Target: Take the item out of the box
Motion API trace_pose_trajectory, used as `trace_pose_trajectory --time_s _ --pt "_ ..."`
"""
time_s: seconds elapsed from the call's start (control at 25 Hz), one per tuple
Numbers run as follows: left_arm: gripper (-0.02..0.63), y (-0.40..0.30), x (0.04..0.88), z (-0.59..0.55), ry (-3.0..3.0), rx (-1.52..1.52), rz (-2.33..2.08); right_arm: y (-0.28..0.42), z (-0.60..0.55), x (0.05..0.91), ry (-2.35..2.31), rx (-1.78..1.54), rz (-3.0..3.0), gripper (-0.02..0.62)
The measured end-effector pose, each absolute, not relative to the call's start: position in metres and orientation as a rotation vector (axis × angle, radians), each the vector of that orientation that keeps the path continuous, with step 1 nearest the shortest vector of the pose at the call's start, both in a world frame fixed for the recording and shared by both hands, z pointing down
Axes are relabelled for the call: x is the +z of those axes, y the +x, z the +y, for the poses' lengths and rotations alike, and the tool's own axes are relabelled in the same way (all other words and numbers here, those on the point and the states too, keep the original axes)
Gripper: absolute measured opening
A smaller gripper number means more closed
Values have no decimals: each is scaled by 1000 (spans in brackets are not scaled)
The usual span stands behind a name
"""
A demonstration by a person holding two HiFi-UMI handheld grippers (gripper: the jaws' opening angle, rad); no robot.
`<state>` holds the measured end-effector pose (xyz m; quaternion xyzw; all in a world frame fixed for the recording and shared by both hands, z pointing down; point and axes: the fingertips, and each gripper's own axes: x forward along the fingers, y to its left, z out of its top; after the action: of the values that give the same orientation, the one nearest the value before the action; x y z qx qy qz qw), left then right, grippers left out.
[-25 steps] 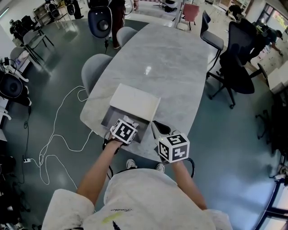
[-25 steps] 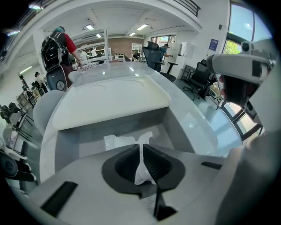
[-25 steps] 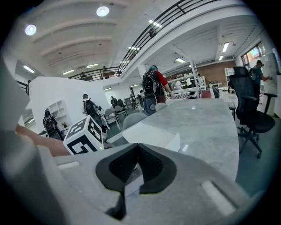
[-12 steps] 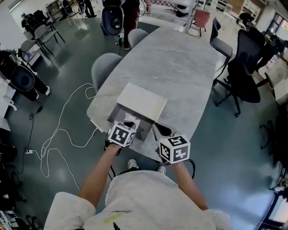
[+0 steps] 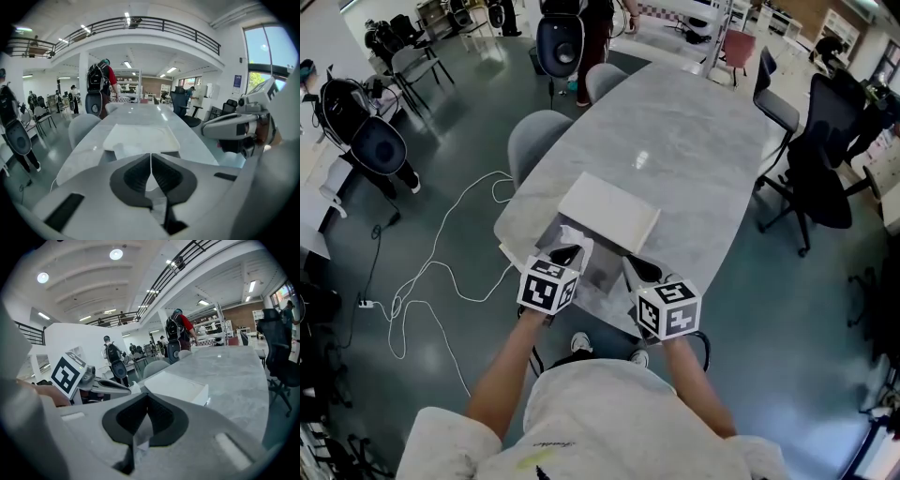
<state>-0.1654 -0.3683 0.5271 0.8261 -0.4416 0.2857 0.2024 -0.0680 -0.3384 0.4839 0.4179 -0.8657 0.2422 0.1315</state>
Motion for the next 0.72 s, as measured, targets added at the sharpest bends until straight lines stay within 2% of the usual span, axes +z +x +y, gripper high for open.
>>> trace_pose_trajectory --time_s 0.4,0.72 --pt "17 -166 476 -366 2331 442 -1383 -51 -348 472 1242 666 -2531 5" --pt "17 -185 457 -356 2329 362 -1489 -62 -347 457 1237 562 -2558 5"
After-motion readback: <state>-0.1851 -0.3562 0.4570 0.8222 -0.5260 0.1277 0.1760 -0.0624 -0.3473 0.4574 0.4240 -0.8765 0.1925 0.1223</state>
